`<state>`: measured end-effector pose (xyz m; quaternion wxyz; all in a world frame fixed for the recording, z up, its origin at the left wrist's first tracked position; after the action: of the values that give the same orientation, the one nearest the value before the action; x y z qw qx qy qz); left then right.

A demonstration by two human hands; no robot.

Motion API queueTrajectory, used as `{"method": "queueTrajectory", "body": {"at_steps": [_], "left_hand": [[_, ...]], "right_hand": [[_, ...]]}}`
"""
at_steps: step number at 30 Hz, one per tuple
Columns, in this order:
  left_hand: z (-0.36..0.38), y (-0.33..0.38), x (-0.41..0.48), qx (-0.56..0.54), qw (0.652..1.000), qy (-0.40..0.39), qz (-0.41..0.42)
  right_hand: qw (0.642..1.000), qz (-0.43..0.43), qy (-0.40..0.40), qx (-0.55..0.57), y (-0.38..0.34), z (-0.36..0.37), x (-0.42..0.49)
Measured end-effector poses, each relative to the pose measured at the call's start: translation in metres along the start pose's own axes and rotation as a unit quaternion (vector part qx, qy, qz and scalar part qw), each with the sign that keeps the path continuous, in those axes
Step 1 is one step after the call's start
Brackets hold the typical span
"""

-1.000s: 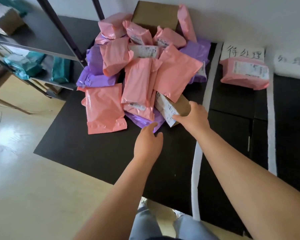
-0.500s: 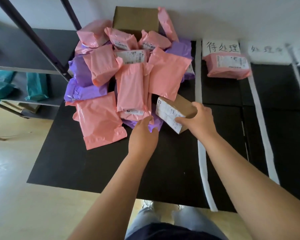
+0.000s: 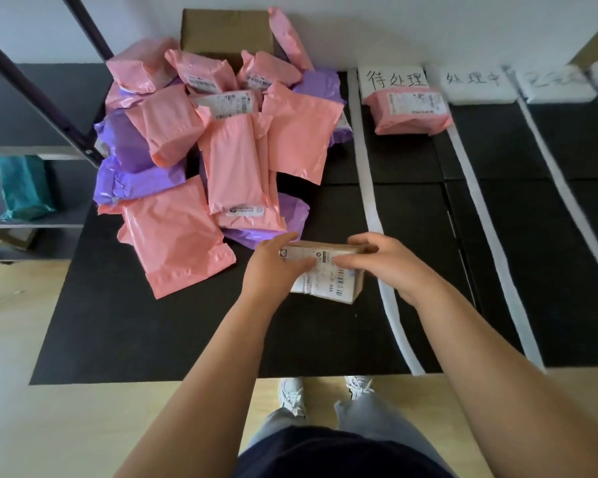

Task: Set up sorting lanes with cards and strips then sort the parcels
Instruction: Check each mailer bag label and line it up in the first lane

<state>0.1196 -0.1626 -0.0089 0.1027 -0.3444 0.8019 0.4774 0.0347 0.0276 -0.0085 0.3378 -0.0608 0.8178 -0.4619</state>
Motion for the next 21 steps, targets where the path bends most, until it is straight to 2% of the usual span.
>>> {"method": "queueTrajectory", "body": {"at_steps": [5, 11, 14, 17, 21], "left_hand": [[0.003, -0.022, -0.01, -0.015, 0.998, 0.044, -0.039], [0.008, -0.035, -0.01, -0.022, 0.992, 0.103, -0.067], [0.009, -0.041, -0.01, -0.021, 0.992, 0.099, -0.078], [0.016, -0.046, -0.012, -0.015, 0.993, 0.074, -0.093], [0.028, -0.049, -0.02, 0.011, 0.994, 0.045, -0.102]], "right_hand": [[0.997, 0.02, 0.057, 0.048, 0.011, 0.033, -0.001], [0.996, -0.002, 0.089, 0.026, 0.017, 0.054, -0.001], [0.994, -0.006, 0.11, 0.014, 0.023, 0.063, -0.004], [0.99, 0.009, 0.13, 0.048, 0.025, 0.073, -0.006], [0.994, -0.019, 0.108, 0.018, 0.028, 0.082, -0.007]]}}
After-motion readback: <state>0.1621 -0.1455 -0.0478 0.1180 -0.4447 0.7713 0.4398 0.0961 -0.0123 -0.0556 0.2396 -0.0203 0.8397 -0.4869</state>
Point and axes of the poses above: each hand's wrist, its own x-axis towards the middle knuckle, its own z-axis out of the palm, y = z × x, the point moved 1 cm from there along x, towards the middle knuckle, and after that the axes turned 8 degrees about -z, right-handed, at the moved point
